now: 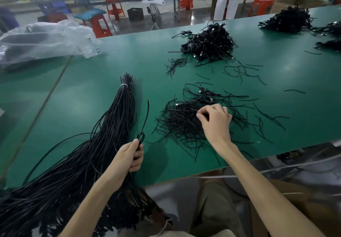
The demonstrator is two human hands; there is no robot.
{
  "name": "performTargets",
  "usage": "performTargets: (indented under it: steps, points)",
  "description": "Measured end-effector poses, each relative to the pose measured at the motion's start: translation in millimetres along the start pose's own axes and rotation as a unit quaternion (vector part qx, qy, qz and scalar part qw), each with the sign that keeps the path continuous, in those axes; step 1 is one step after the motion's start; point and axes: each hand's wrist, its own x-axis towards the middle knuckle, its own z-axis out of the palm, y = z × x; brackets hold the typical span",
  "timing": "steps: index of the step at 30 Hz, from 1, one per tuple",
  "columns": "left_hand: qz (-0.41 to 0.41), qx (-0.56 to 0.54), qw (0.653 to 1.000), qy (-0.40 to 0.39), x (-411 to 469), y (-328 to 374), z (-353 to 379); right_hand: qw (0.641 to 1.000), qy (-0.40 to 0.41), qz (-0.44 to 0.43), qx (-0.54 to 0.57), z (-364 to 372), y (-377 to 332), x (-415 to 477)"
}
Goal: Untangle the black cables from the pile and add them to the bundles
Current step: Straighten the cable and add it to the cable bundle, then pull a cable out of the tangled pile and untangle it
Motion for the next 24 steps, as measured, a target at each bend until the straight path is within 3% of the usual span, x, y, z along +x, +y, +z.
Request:
performTargets:
  steps: [6,12,17,20,24]
  points:
    - [-0.003,0.014,1.0,0.027,0,11,15,0.984,0.001,-0.09,0.153,1,-30,-15]
    - [0.002,0.015,1.0,0.022,-9,19,23,0.977,-0.03,-0.025,0.207,11,-22,-7]
    - [-0.004,0.0,1.0,0.026,-12,17,23,0.969,-0.005,0.026,0.246,14,-14,-7]
    - [-0.004,-0.012,1.0,0.022,-10,13,24,0.921,-0.013,0.083,0.38,6,-21,-13]
    - [-0.001,-0.048,0.999,0.018,-4,10,29,0.788,-0.082,0.152,0.59,-7,-44,-34]
